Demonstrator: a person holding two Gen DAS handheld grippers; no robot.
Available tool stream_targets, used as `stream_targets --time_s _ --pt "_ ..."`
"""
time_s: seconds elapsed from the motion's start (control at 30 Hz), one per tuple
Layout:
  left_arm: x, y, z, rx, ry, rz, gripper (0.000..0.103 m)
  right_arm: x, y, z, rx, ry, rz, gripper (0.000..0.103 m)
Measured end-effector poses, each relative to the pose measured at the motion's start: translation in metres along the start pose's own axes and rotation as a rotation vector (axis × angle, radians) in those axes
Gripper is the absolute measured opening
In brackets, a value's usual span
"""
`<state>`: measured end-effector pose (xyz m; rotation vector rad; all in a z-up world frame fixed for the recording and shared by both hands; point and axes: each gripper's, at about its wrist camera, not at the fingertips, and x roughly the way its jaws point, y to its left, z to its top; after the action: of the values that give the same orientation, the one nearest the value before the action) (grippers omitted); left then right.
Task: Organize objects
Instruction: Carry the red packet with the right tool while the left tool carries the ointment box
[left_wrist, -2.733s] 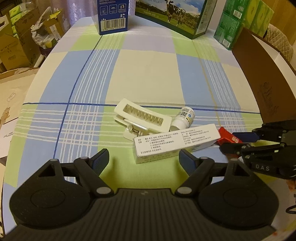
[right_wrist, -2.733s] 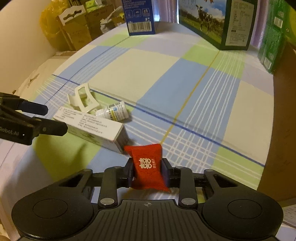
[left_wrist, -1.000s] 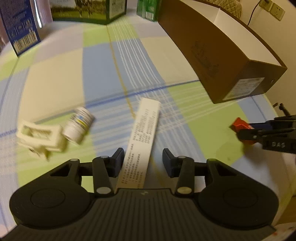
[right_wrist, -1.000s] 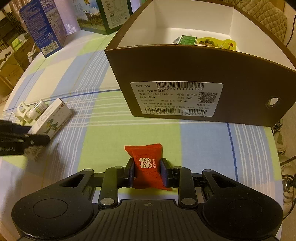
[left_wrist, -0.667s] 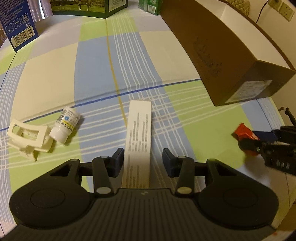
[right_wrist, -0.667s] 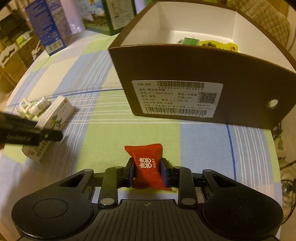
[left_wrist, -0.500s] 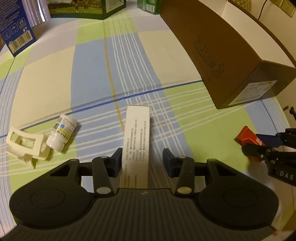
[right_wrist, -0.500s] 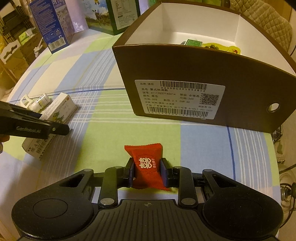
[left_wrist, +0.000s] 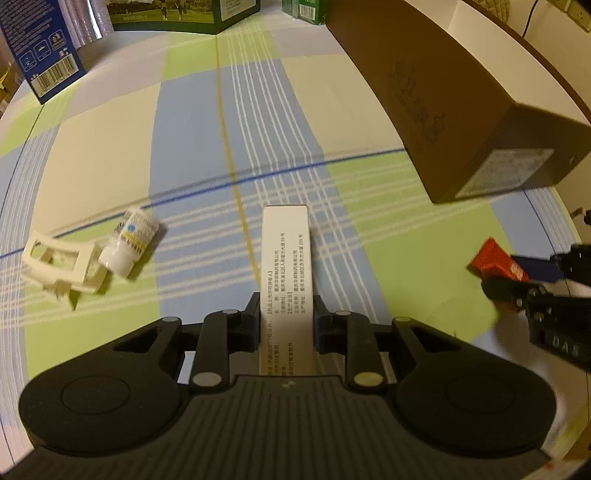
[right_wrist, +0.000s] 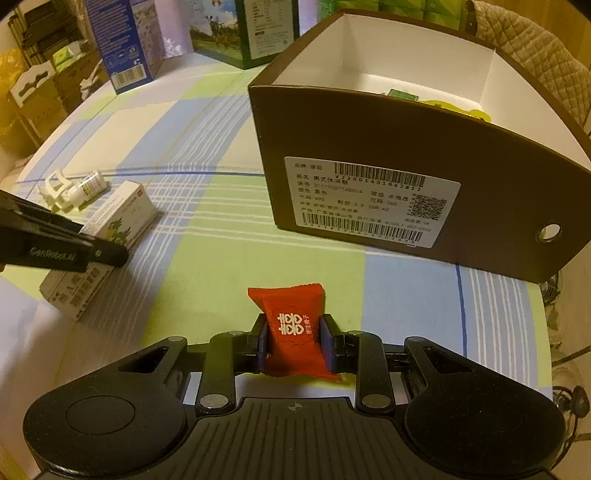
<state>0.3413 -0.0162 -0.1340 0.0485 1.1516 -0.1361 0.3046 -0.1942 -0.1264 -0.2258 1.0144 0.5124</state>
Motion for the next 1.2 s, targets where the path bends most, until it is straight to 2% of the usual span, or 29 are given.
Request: stream_targets --time_s 0.43,0.6,0.73,1.2 --pt "-0.019 -0.016 -0.036 -0.003 0.035 0.004 0.022 -0.009 0.013 -0.016 -0.032 0.02 0.037 0.025" --pt "-0.026 -0.022 -0.041 -0.004 0.032 0.0 0.021 -0.015 0.01 -0.022 -0.005 0.036 0.064 0.025" --pt "-0.031 -0.026 -0.042 -0.004 0.02 0.001 0.021 -0.02 0.006 -0.026 0.02 0.043 0.074 0.025" --pt "-0.062 -0.042 -0.027 -0.001 -0.043 0.002 0.022 -0.055 -0.014 -0.017 0.085 -0.029 0.124 0.025"
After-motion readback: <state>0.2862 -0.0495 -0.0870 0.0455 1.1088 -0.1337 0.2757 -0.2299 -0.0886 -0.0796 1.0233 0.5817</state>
